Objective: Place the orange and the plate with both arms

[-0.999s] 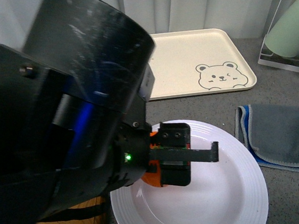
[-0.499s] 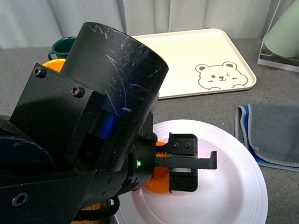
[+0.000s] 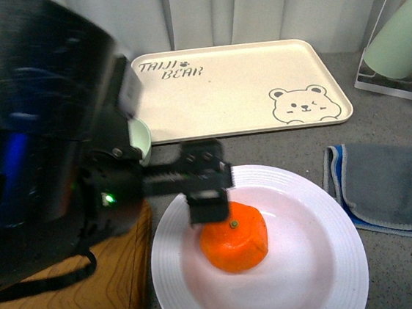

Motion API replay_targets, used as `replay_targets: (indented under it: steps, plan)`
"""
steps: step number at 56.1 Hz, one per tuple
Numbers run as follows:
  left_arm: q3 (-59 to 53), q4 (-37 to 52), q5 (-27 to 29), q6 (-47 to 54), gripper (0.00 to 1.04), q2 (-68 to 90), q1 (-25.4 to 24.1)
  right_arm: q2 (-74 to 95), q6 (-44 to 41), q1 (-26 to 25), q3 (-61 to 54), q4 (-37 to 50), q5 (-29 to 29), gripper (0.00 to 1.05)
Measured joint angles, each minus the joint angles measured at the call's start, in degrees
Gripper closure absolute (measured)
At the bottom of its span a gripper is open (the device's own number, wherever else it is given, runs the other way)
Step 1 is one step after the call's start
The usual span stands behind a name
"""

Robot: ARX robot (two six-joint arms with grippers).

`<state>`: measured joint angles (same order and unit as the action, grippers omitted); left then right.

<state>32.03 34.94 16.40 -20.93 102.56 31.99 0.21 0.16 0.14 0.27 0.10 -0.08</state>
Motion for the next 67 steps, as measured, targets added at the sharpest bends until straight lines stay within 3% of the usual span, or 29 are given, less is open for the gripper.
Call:
replay_targets:
  steps: [8,14,20,26,46,59,63,67]
  plan:
    - [-10.67,21.99,8.24,10.27,0.42,0.44,-3.50,0.00,0.00,0.00,0.00,0.00,0.00,0.09]
    - [-17.46,36.46,7.10,15.76,0.63,-4.98,-7.50,0.00,0.00,0.00,0.00,0.00,0.02,0.09]
    - [-23.26,43.25,2.49,18.62,0.83,-12.61,-11.56,0.00,0.00,0.00,0.00,0.00,-0.02,0.09]
    - [-27.45,40.09,-0.13,19.43,1.01,-21.59,-15.63,0.02,0.00,0.00,0.00,0.00,0.00,0.09]
    - [-31.10,22.47,-7.52,20.41,1.01,-43.95,-22.69,0.00,0.00,0.00,0.00,0.00,0.00,0.09]
    - [-31.06,4.59,-10.58,20.46,1.01,-61.53,-25.90,0.00,0.00,0.00,0.00,0.00,0.00,0.09]
    - [-31.06,1.53,-15.08,20.50,1.01,-65.13,-28.98,0.00,0.00,0.00,0.00,0.00,0.00,0.09]
    - [-31.06,-1.14,-15.85,20.50,1.01,-68.02,-31.28,0.00,0.00,0.00,0.00,0.00,0.00,0.09]
